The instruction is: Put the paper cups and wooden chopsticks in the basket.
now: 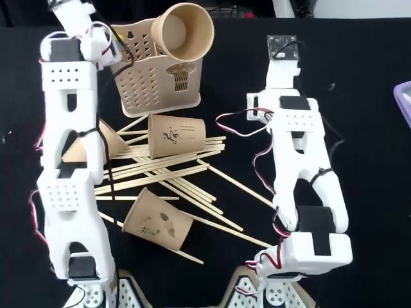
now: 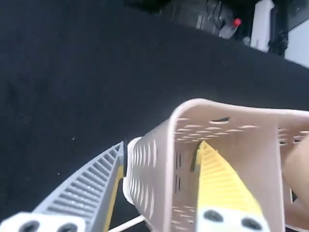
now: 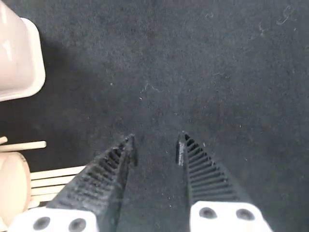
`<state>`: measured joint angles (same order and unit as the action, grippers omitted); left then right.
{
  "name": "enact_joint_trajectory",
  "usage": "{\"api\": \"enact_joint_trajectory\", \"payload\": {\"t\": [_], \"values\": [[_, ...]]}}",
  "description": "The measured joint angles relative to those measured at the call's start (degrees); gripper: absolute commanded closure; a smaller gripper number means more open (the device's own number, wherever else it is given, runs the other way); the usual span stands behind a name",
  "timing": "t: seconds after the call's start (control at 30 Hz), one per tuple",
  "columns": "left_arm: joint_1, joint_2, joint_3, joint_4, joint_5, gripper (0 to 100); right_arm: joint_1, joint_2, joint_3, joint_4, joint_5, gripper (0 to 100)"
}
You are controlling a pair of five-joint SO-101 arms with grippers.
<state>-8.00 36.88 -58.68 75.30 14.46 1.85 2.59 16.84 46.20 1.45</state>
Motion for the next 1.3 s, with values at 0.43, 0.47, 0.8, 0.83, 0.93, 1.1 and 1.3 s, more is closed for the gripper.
{"api": "enact_joint_trajectory", "payload": {"t": [0.43, 0.47, 0.8, 0.83, 0.93, 1.1, 1.3], "values": [[1.1, 1.3, -1.8, 3.7, -4.7, 97, 0.0, 0.0, 0.0, 0.0, 0.0, 85.1], [1.2, 1.2, -1.8, 4.3, -5.4, 97, 0.0, 0.0, 0.0, 0.0, 0.0, 85.1], [1.8, 1.4, -8.0, 13.2, -11.1, 97, 0.0, -2.7, -2.3, 1.9, 0.0, 85.0], [1.8, 1.4, -8.4, 13.8, -11.4, 97, 0.0, -4.0, -3.5, 2.9, 0.0, 84.8], [1.9, 1.5, -8.8, 14.9, -12.9, 97, -1.6, -7.7, -7.5, 6.4, 0.0, 84.8], [1.9, 1.9, -8.8, 13.9, -12.9, 97, -6.9, -14.0, -14.9, 13.5, 3.4, 85.0], [1.9, 2.7, -8.9, 13.3, -12.0, 97, -12.4, -21.6, -17.3, 16.8, 5.2, 95.8]]}}
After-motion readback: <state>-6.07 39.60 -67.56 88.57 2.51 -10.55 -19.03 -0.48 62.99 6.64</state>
